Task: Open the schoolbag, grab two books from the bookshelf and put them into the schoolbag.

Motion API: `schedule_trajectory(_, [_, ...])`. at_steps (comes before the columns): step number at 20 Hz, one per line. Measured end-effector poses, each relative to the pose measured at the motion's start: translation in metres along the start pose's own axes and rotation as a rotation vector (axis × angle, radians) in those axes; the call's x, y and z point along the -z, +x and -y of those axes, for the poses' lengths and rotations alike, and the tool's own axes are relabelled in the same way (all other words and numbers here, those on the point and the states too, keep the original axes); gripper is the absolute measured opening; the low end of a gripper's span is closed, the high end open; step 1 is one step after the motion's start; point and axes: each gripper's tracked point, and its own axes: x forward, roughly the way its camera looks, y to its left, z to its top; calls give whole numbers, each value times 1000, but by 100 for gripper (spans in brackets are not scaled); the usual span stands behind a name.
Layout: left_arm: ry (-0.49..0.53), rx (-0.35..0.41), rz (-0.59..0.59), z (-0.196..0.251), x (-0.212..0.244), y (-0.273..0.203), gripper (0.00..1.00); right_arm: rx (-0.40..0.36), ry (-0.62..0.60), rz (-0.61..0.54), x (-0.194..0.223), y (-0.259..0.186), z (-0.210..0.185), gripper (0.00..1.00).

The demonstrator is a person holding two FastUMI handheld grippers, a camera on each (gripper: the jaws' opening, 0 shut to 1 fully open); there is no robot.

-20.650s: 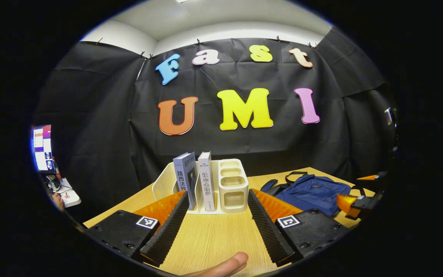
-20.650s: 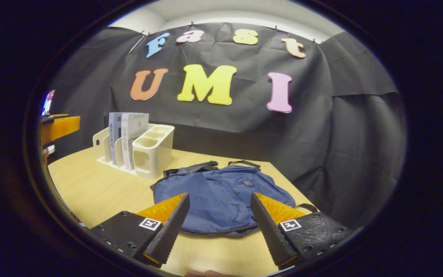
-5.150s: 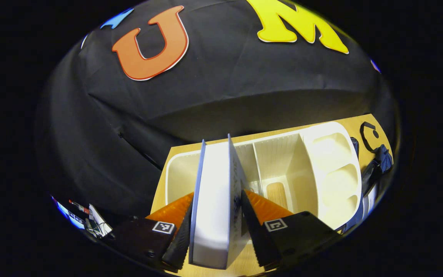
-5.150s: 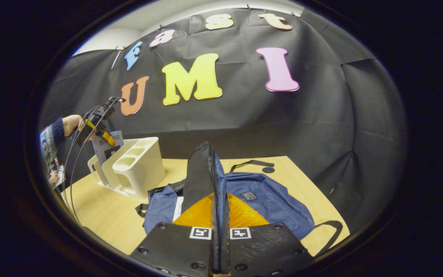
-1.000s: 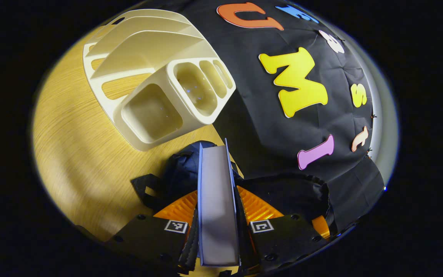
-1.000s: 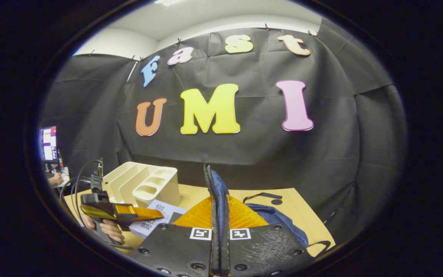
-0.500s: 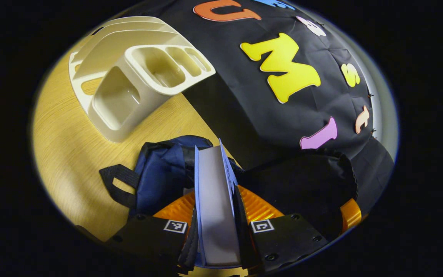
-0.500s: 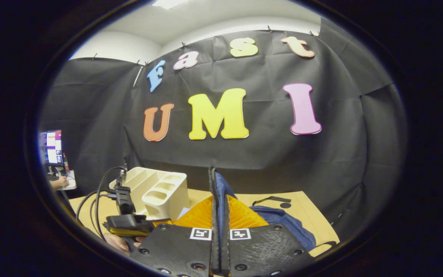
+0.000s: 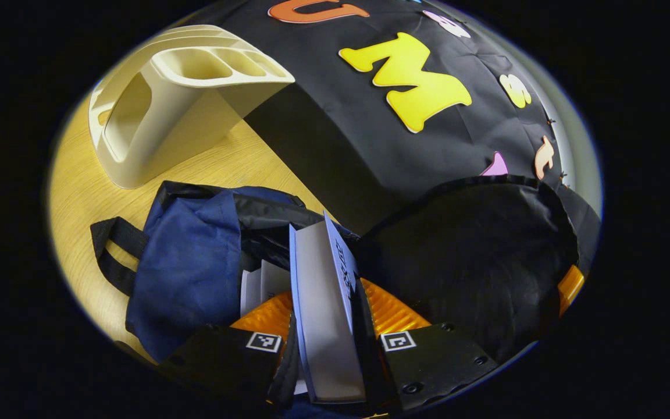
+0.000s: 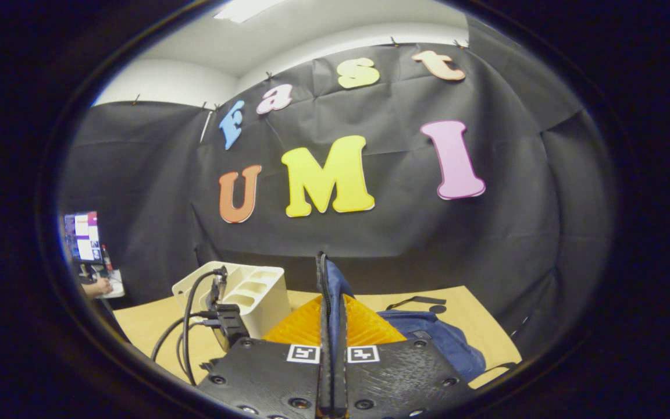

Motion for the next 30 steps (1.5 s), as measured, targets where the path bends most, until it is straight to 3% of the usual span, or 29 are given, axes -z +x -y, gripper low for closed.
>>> schedule_trajectory(8, [81, -47, -11, -2, 16, 9, 52, 38, 64, 6, 8, -4, 22, 2])
schedule_trajectory(11, [139, -77, -23, -7, 14, 3, 63, 70, 57, 1, 11, -6, 28, 4])
schedule_trajectory(15, [319, -160, -28, -20, 6, -7, 82, 117, 68, -28, 20, -9, 37, 4])
schedule_trajectory(19, [386, -180, -25, -28, -1, -25, 83, 169, 68, -68, 38, -10, 40, 2])
schedule_trajectory(24, [462, -219, -2, -42, -19, -59, 83, 205, 47, -74, 42, -19, 26, 11])
schedule_trajectory(27, [541, -227, 45, -45, -37, -86, 83, 278, 9, -68, 48, -30, 28, 19])
schedule_trajectory(28, [555, -224, 61, -47, -42, -96, 83, 299, -2, -69, 52, -34, 27, 27])
schedule_trajectory(29, [561, -231, 72, -50, -46, -105, 83, 309, -8, -73, 55, -37, 24, 26])
schedule_trajectory(30, [569, -239, 76, -55, -50, -114, 83, 317, -13, -78, 59, -39, 21, 34])
